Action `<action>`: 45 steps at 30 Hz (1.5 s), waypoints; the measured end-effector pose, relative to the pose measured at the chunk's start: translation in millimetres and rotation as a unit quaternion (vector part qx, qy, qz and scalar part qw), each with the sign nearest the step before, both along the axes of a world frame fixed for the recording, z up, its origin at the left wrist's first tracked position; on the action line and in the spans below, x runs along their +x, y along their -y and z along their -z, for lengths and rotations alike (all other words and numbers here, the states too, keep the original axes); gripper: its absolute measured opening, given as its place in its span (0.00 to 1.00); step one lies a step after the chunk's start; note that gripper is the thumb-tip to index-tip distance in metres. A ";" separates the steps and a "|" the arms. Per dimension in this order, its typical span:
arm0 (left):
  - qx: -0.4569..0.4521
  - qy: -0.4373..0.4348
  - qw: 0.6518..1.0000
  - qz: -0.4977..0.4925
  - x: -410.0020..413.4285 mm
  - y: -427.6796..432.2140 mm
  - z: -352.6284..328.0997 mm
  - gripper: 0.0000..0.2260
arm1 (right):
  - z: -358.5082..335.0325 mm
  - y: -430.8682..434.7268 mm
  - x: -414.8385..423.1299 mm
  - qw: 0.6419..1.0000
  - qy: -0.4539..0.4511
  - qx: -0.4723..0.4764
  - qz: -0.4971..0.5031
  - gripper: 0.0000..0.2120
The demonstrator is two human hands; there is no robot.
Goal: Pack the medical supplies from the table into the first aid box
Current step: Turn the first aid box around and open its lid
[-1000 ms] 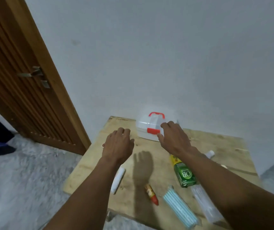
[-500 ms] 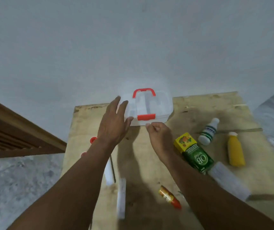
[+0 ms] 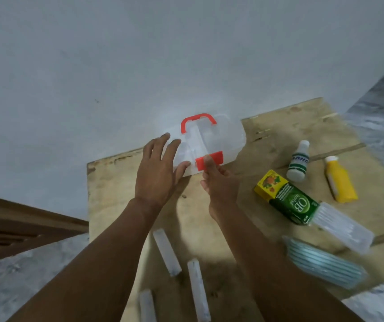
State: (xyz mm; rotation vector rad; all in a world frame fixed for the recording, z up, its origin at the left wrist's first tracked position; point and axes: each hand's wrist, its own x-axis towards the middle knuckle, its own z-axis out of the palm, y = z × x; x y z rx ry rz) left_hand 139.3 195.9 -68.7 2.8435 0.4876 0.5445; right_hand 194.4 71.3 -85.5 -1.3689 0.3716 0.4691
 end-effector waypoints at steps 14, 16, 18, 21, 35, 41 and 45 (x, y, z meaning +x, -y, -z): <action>-0.027 0.006 1.000 -0.016 0.6 0.5 6.2 0.23 | -33.0 24.8 27.7 0.885 0.336 -0.295 -0.131 0.06; -0.051 0.002 0.998 -0.020 1.4 1.5 4.7 0.24 | -32.8 29.2 42.4 0.834 0.405 -0.340 -0.160 0.08; -0.080 0.011 0.996 -0.032 -0.1 3.6 2.9 0.25 | -35.6 32.2 58.2 0.777 0.454 -0.388 -0.198 0.13; -0.170 0.019 0.982 -0.077 -4.4 8.6 1.4 0.24 | -42.1 37.4 76.5 0.731 0.466 -0.437 -0.240 0.17; -0.405 0.092 0.900 -0.132 -7.4 37.0 -2.0 0.21 | -35.8 60.6 94.1 0.749 0.423 -0.311 -0.405 0.11; -0.432 0.098 0.883 -0.156 -28.8 55.5 -2.2 0.27 | -33.9 75.7 74.2 0.755 0.441 -0.290 -0.389 0.07; -0.474 0.105 0.857 -0.175 -34.5 59.7 -2.6 0.38 | -35.5 80.6 60.3 0.762 0.446 -0.285 -0.372 0.05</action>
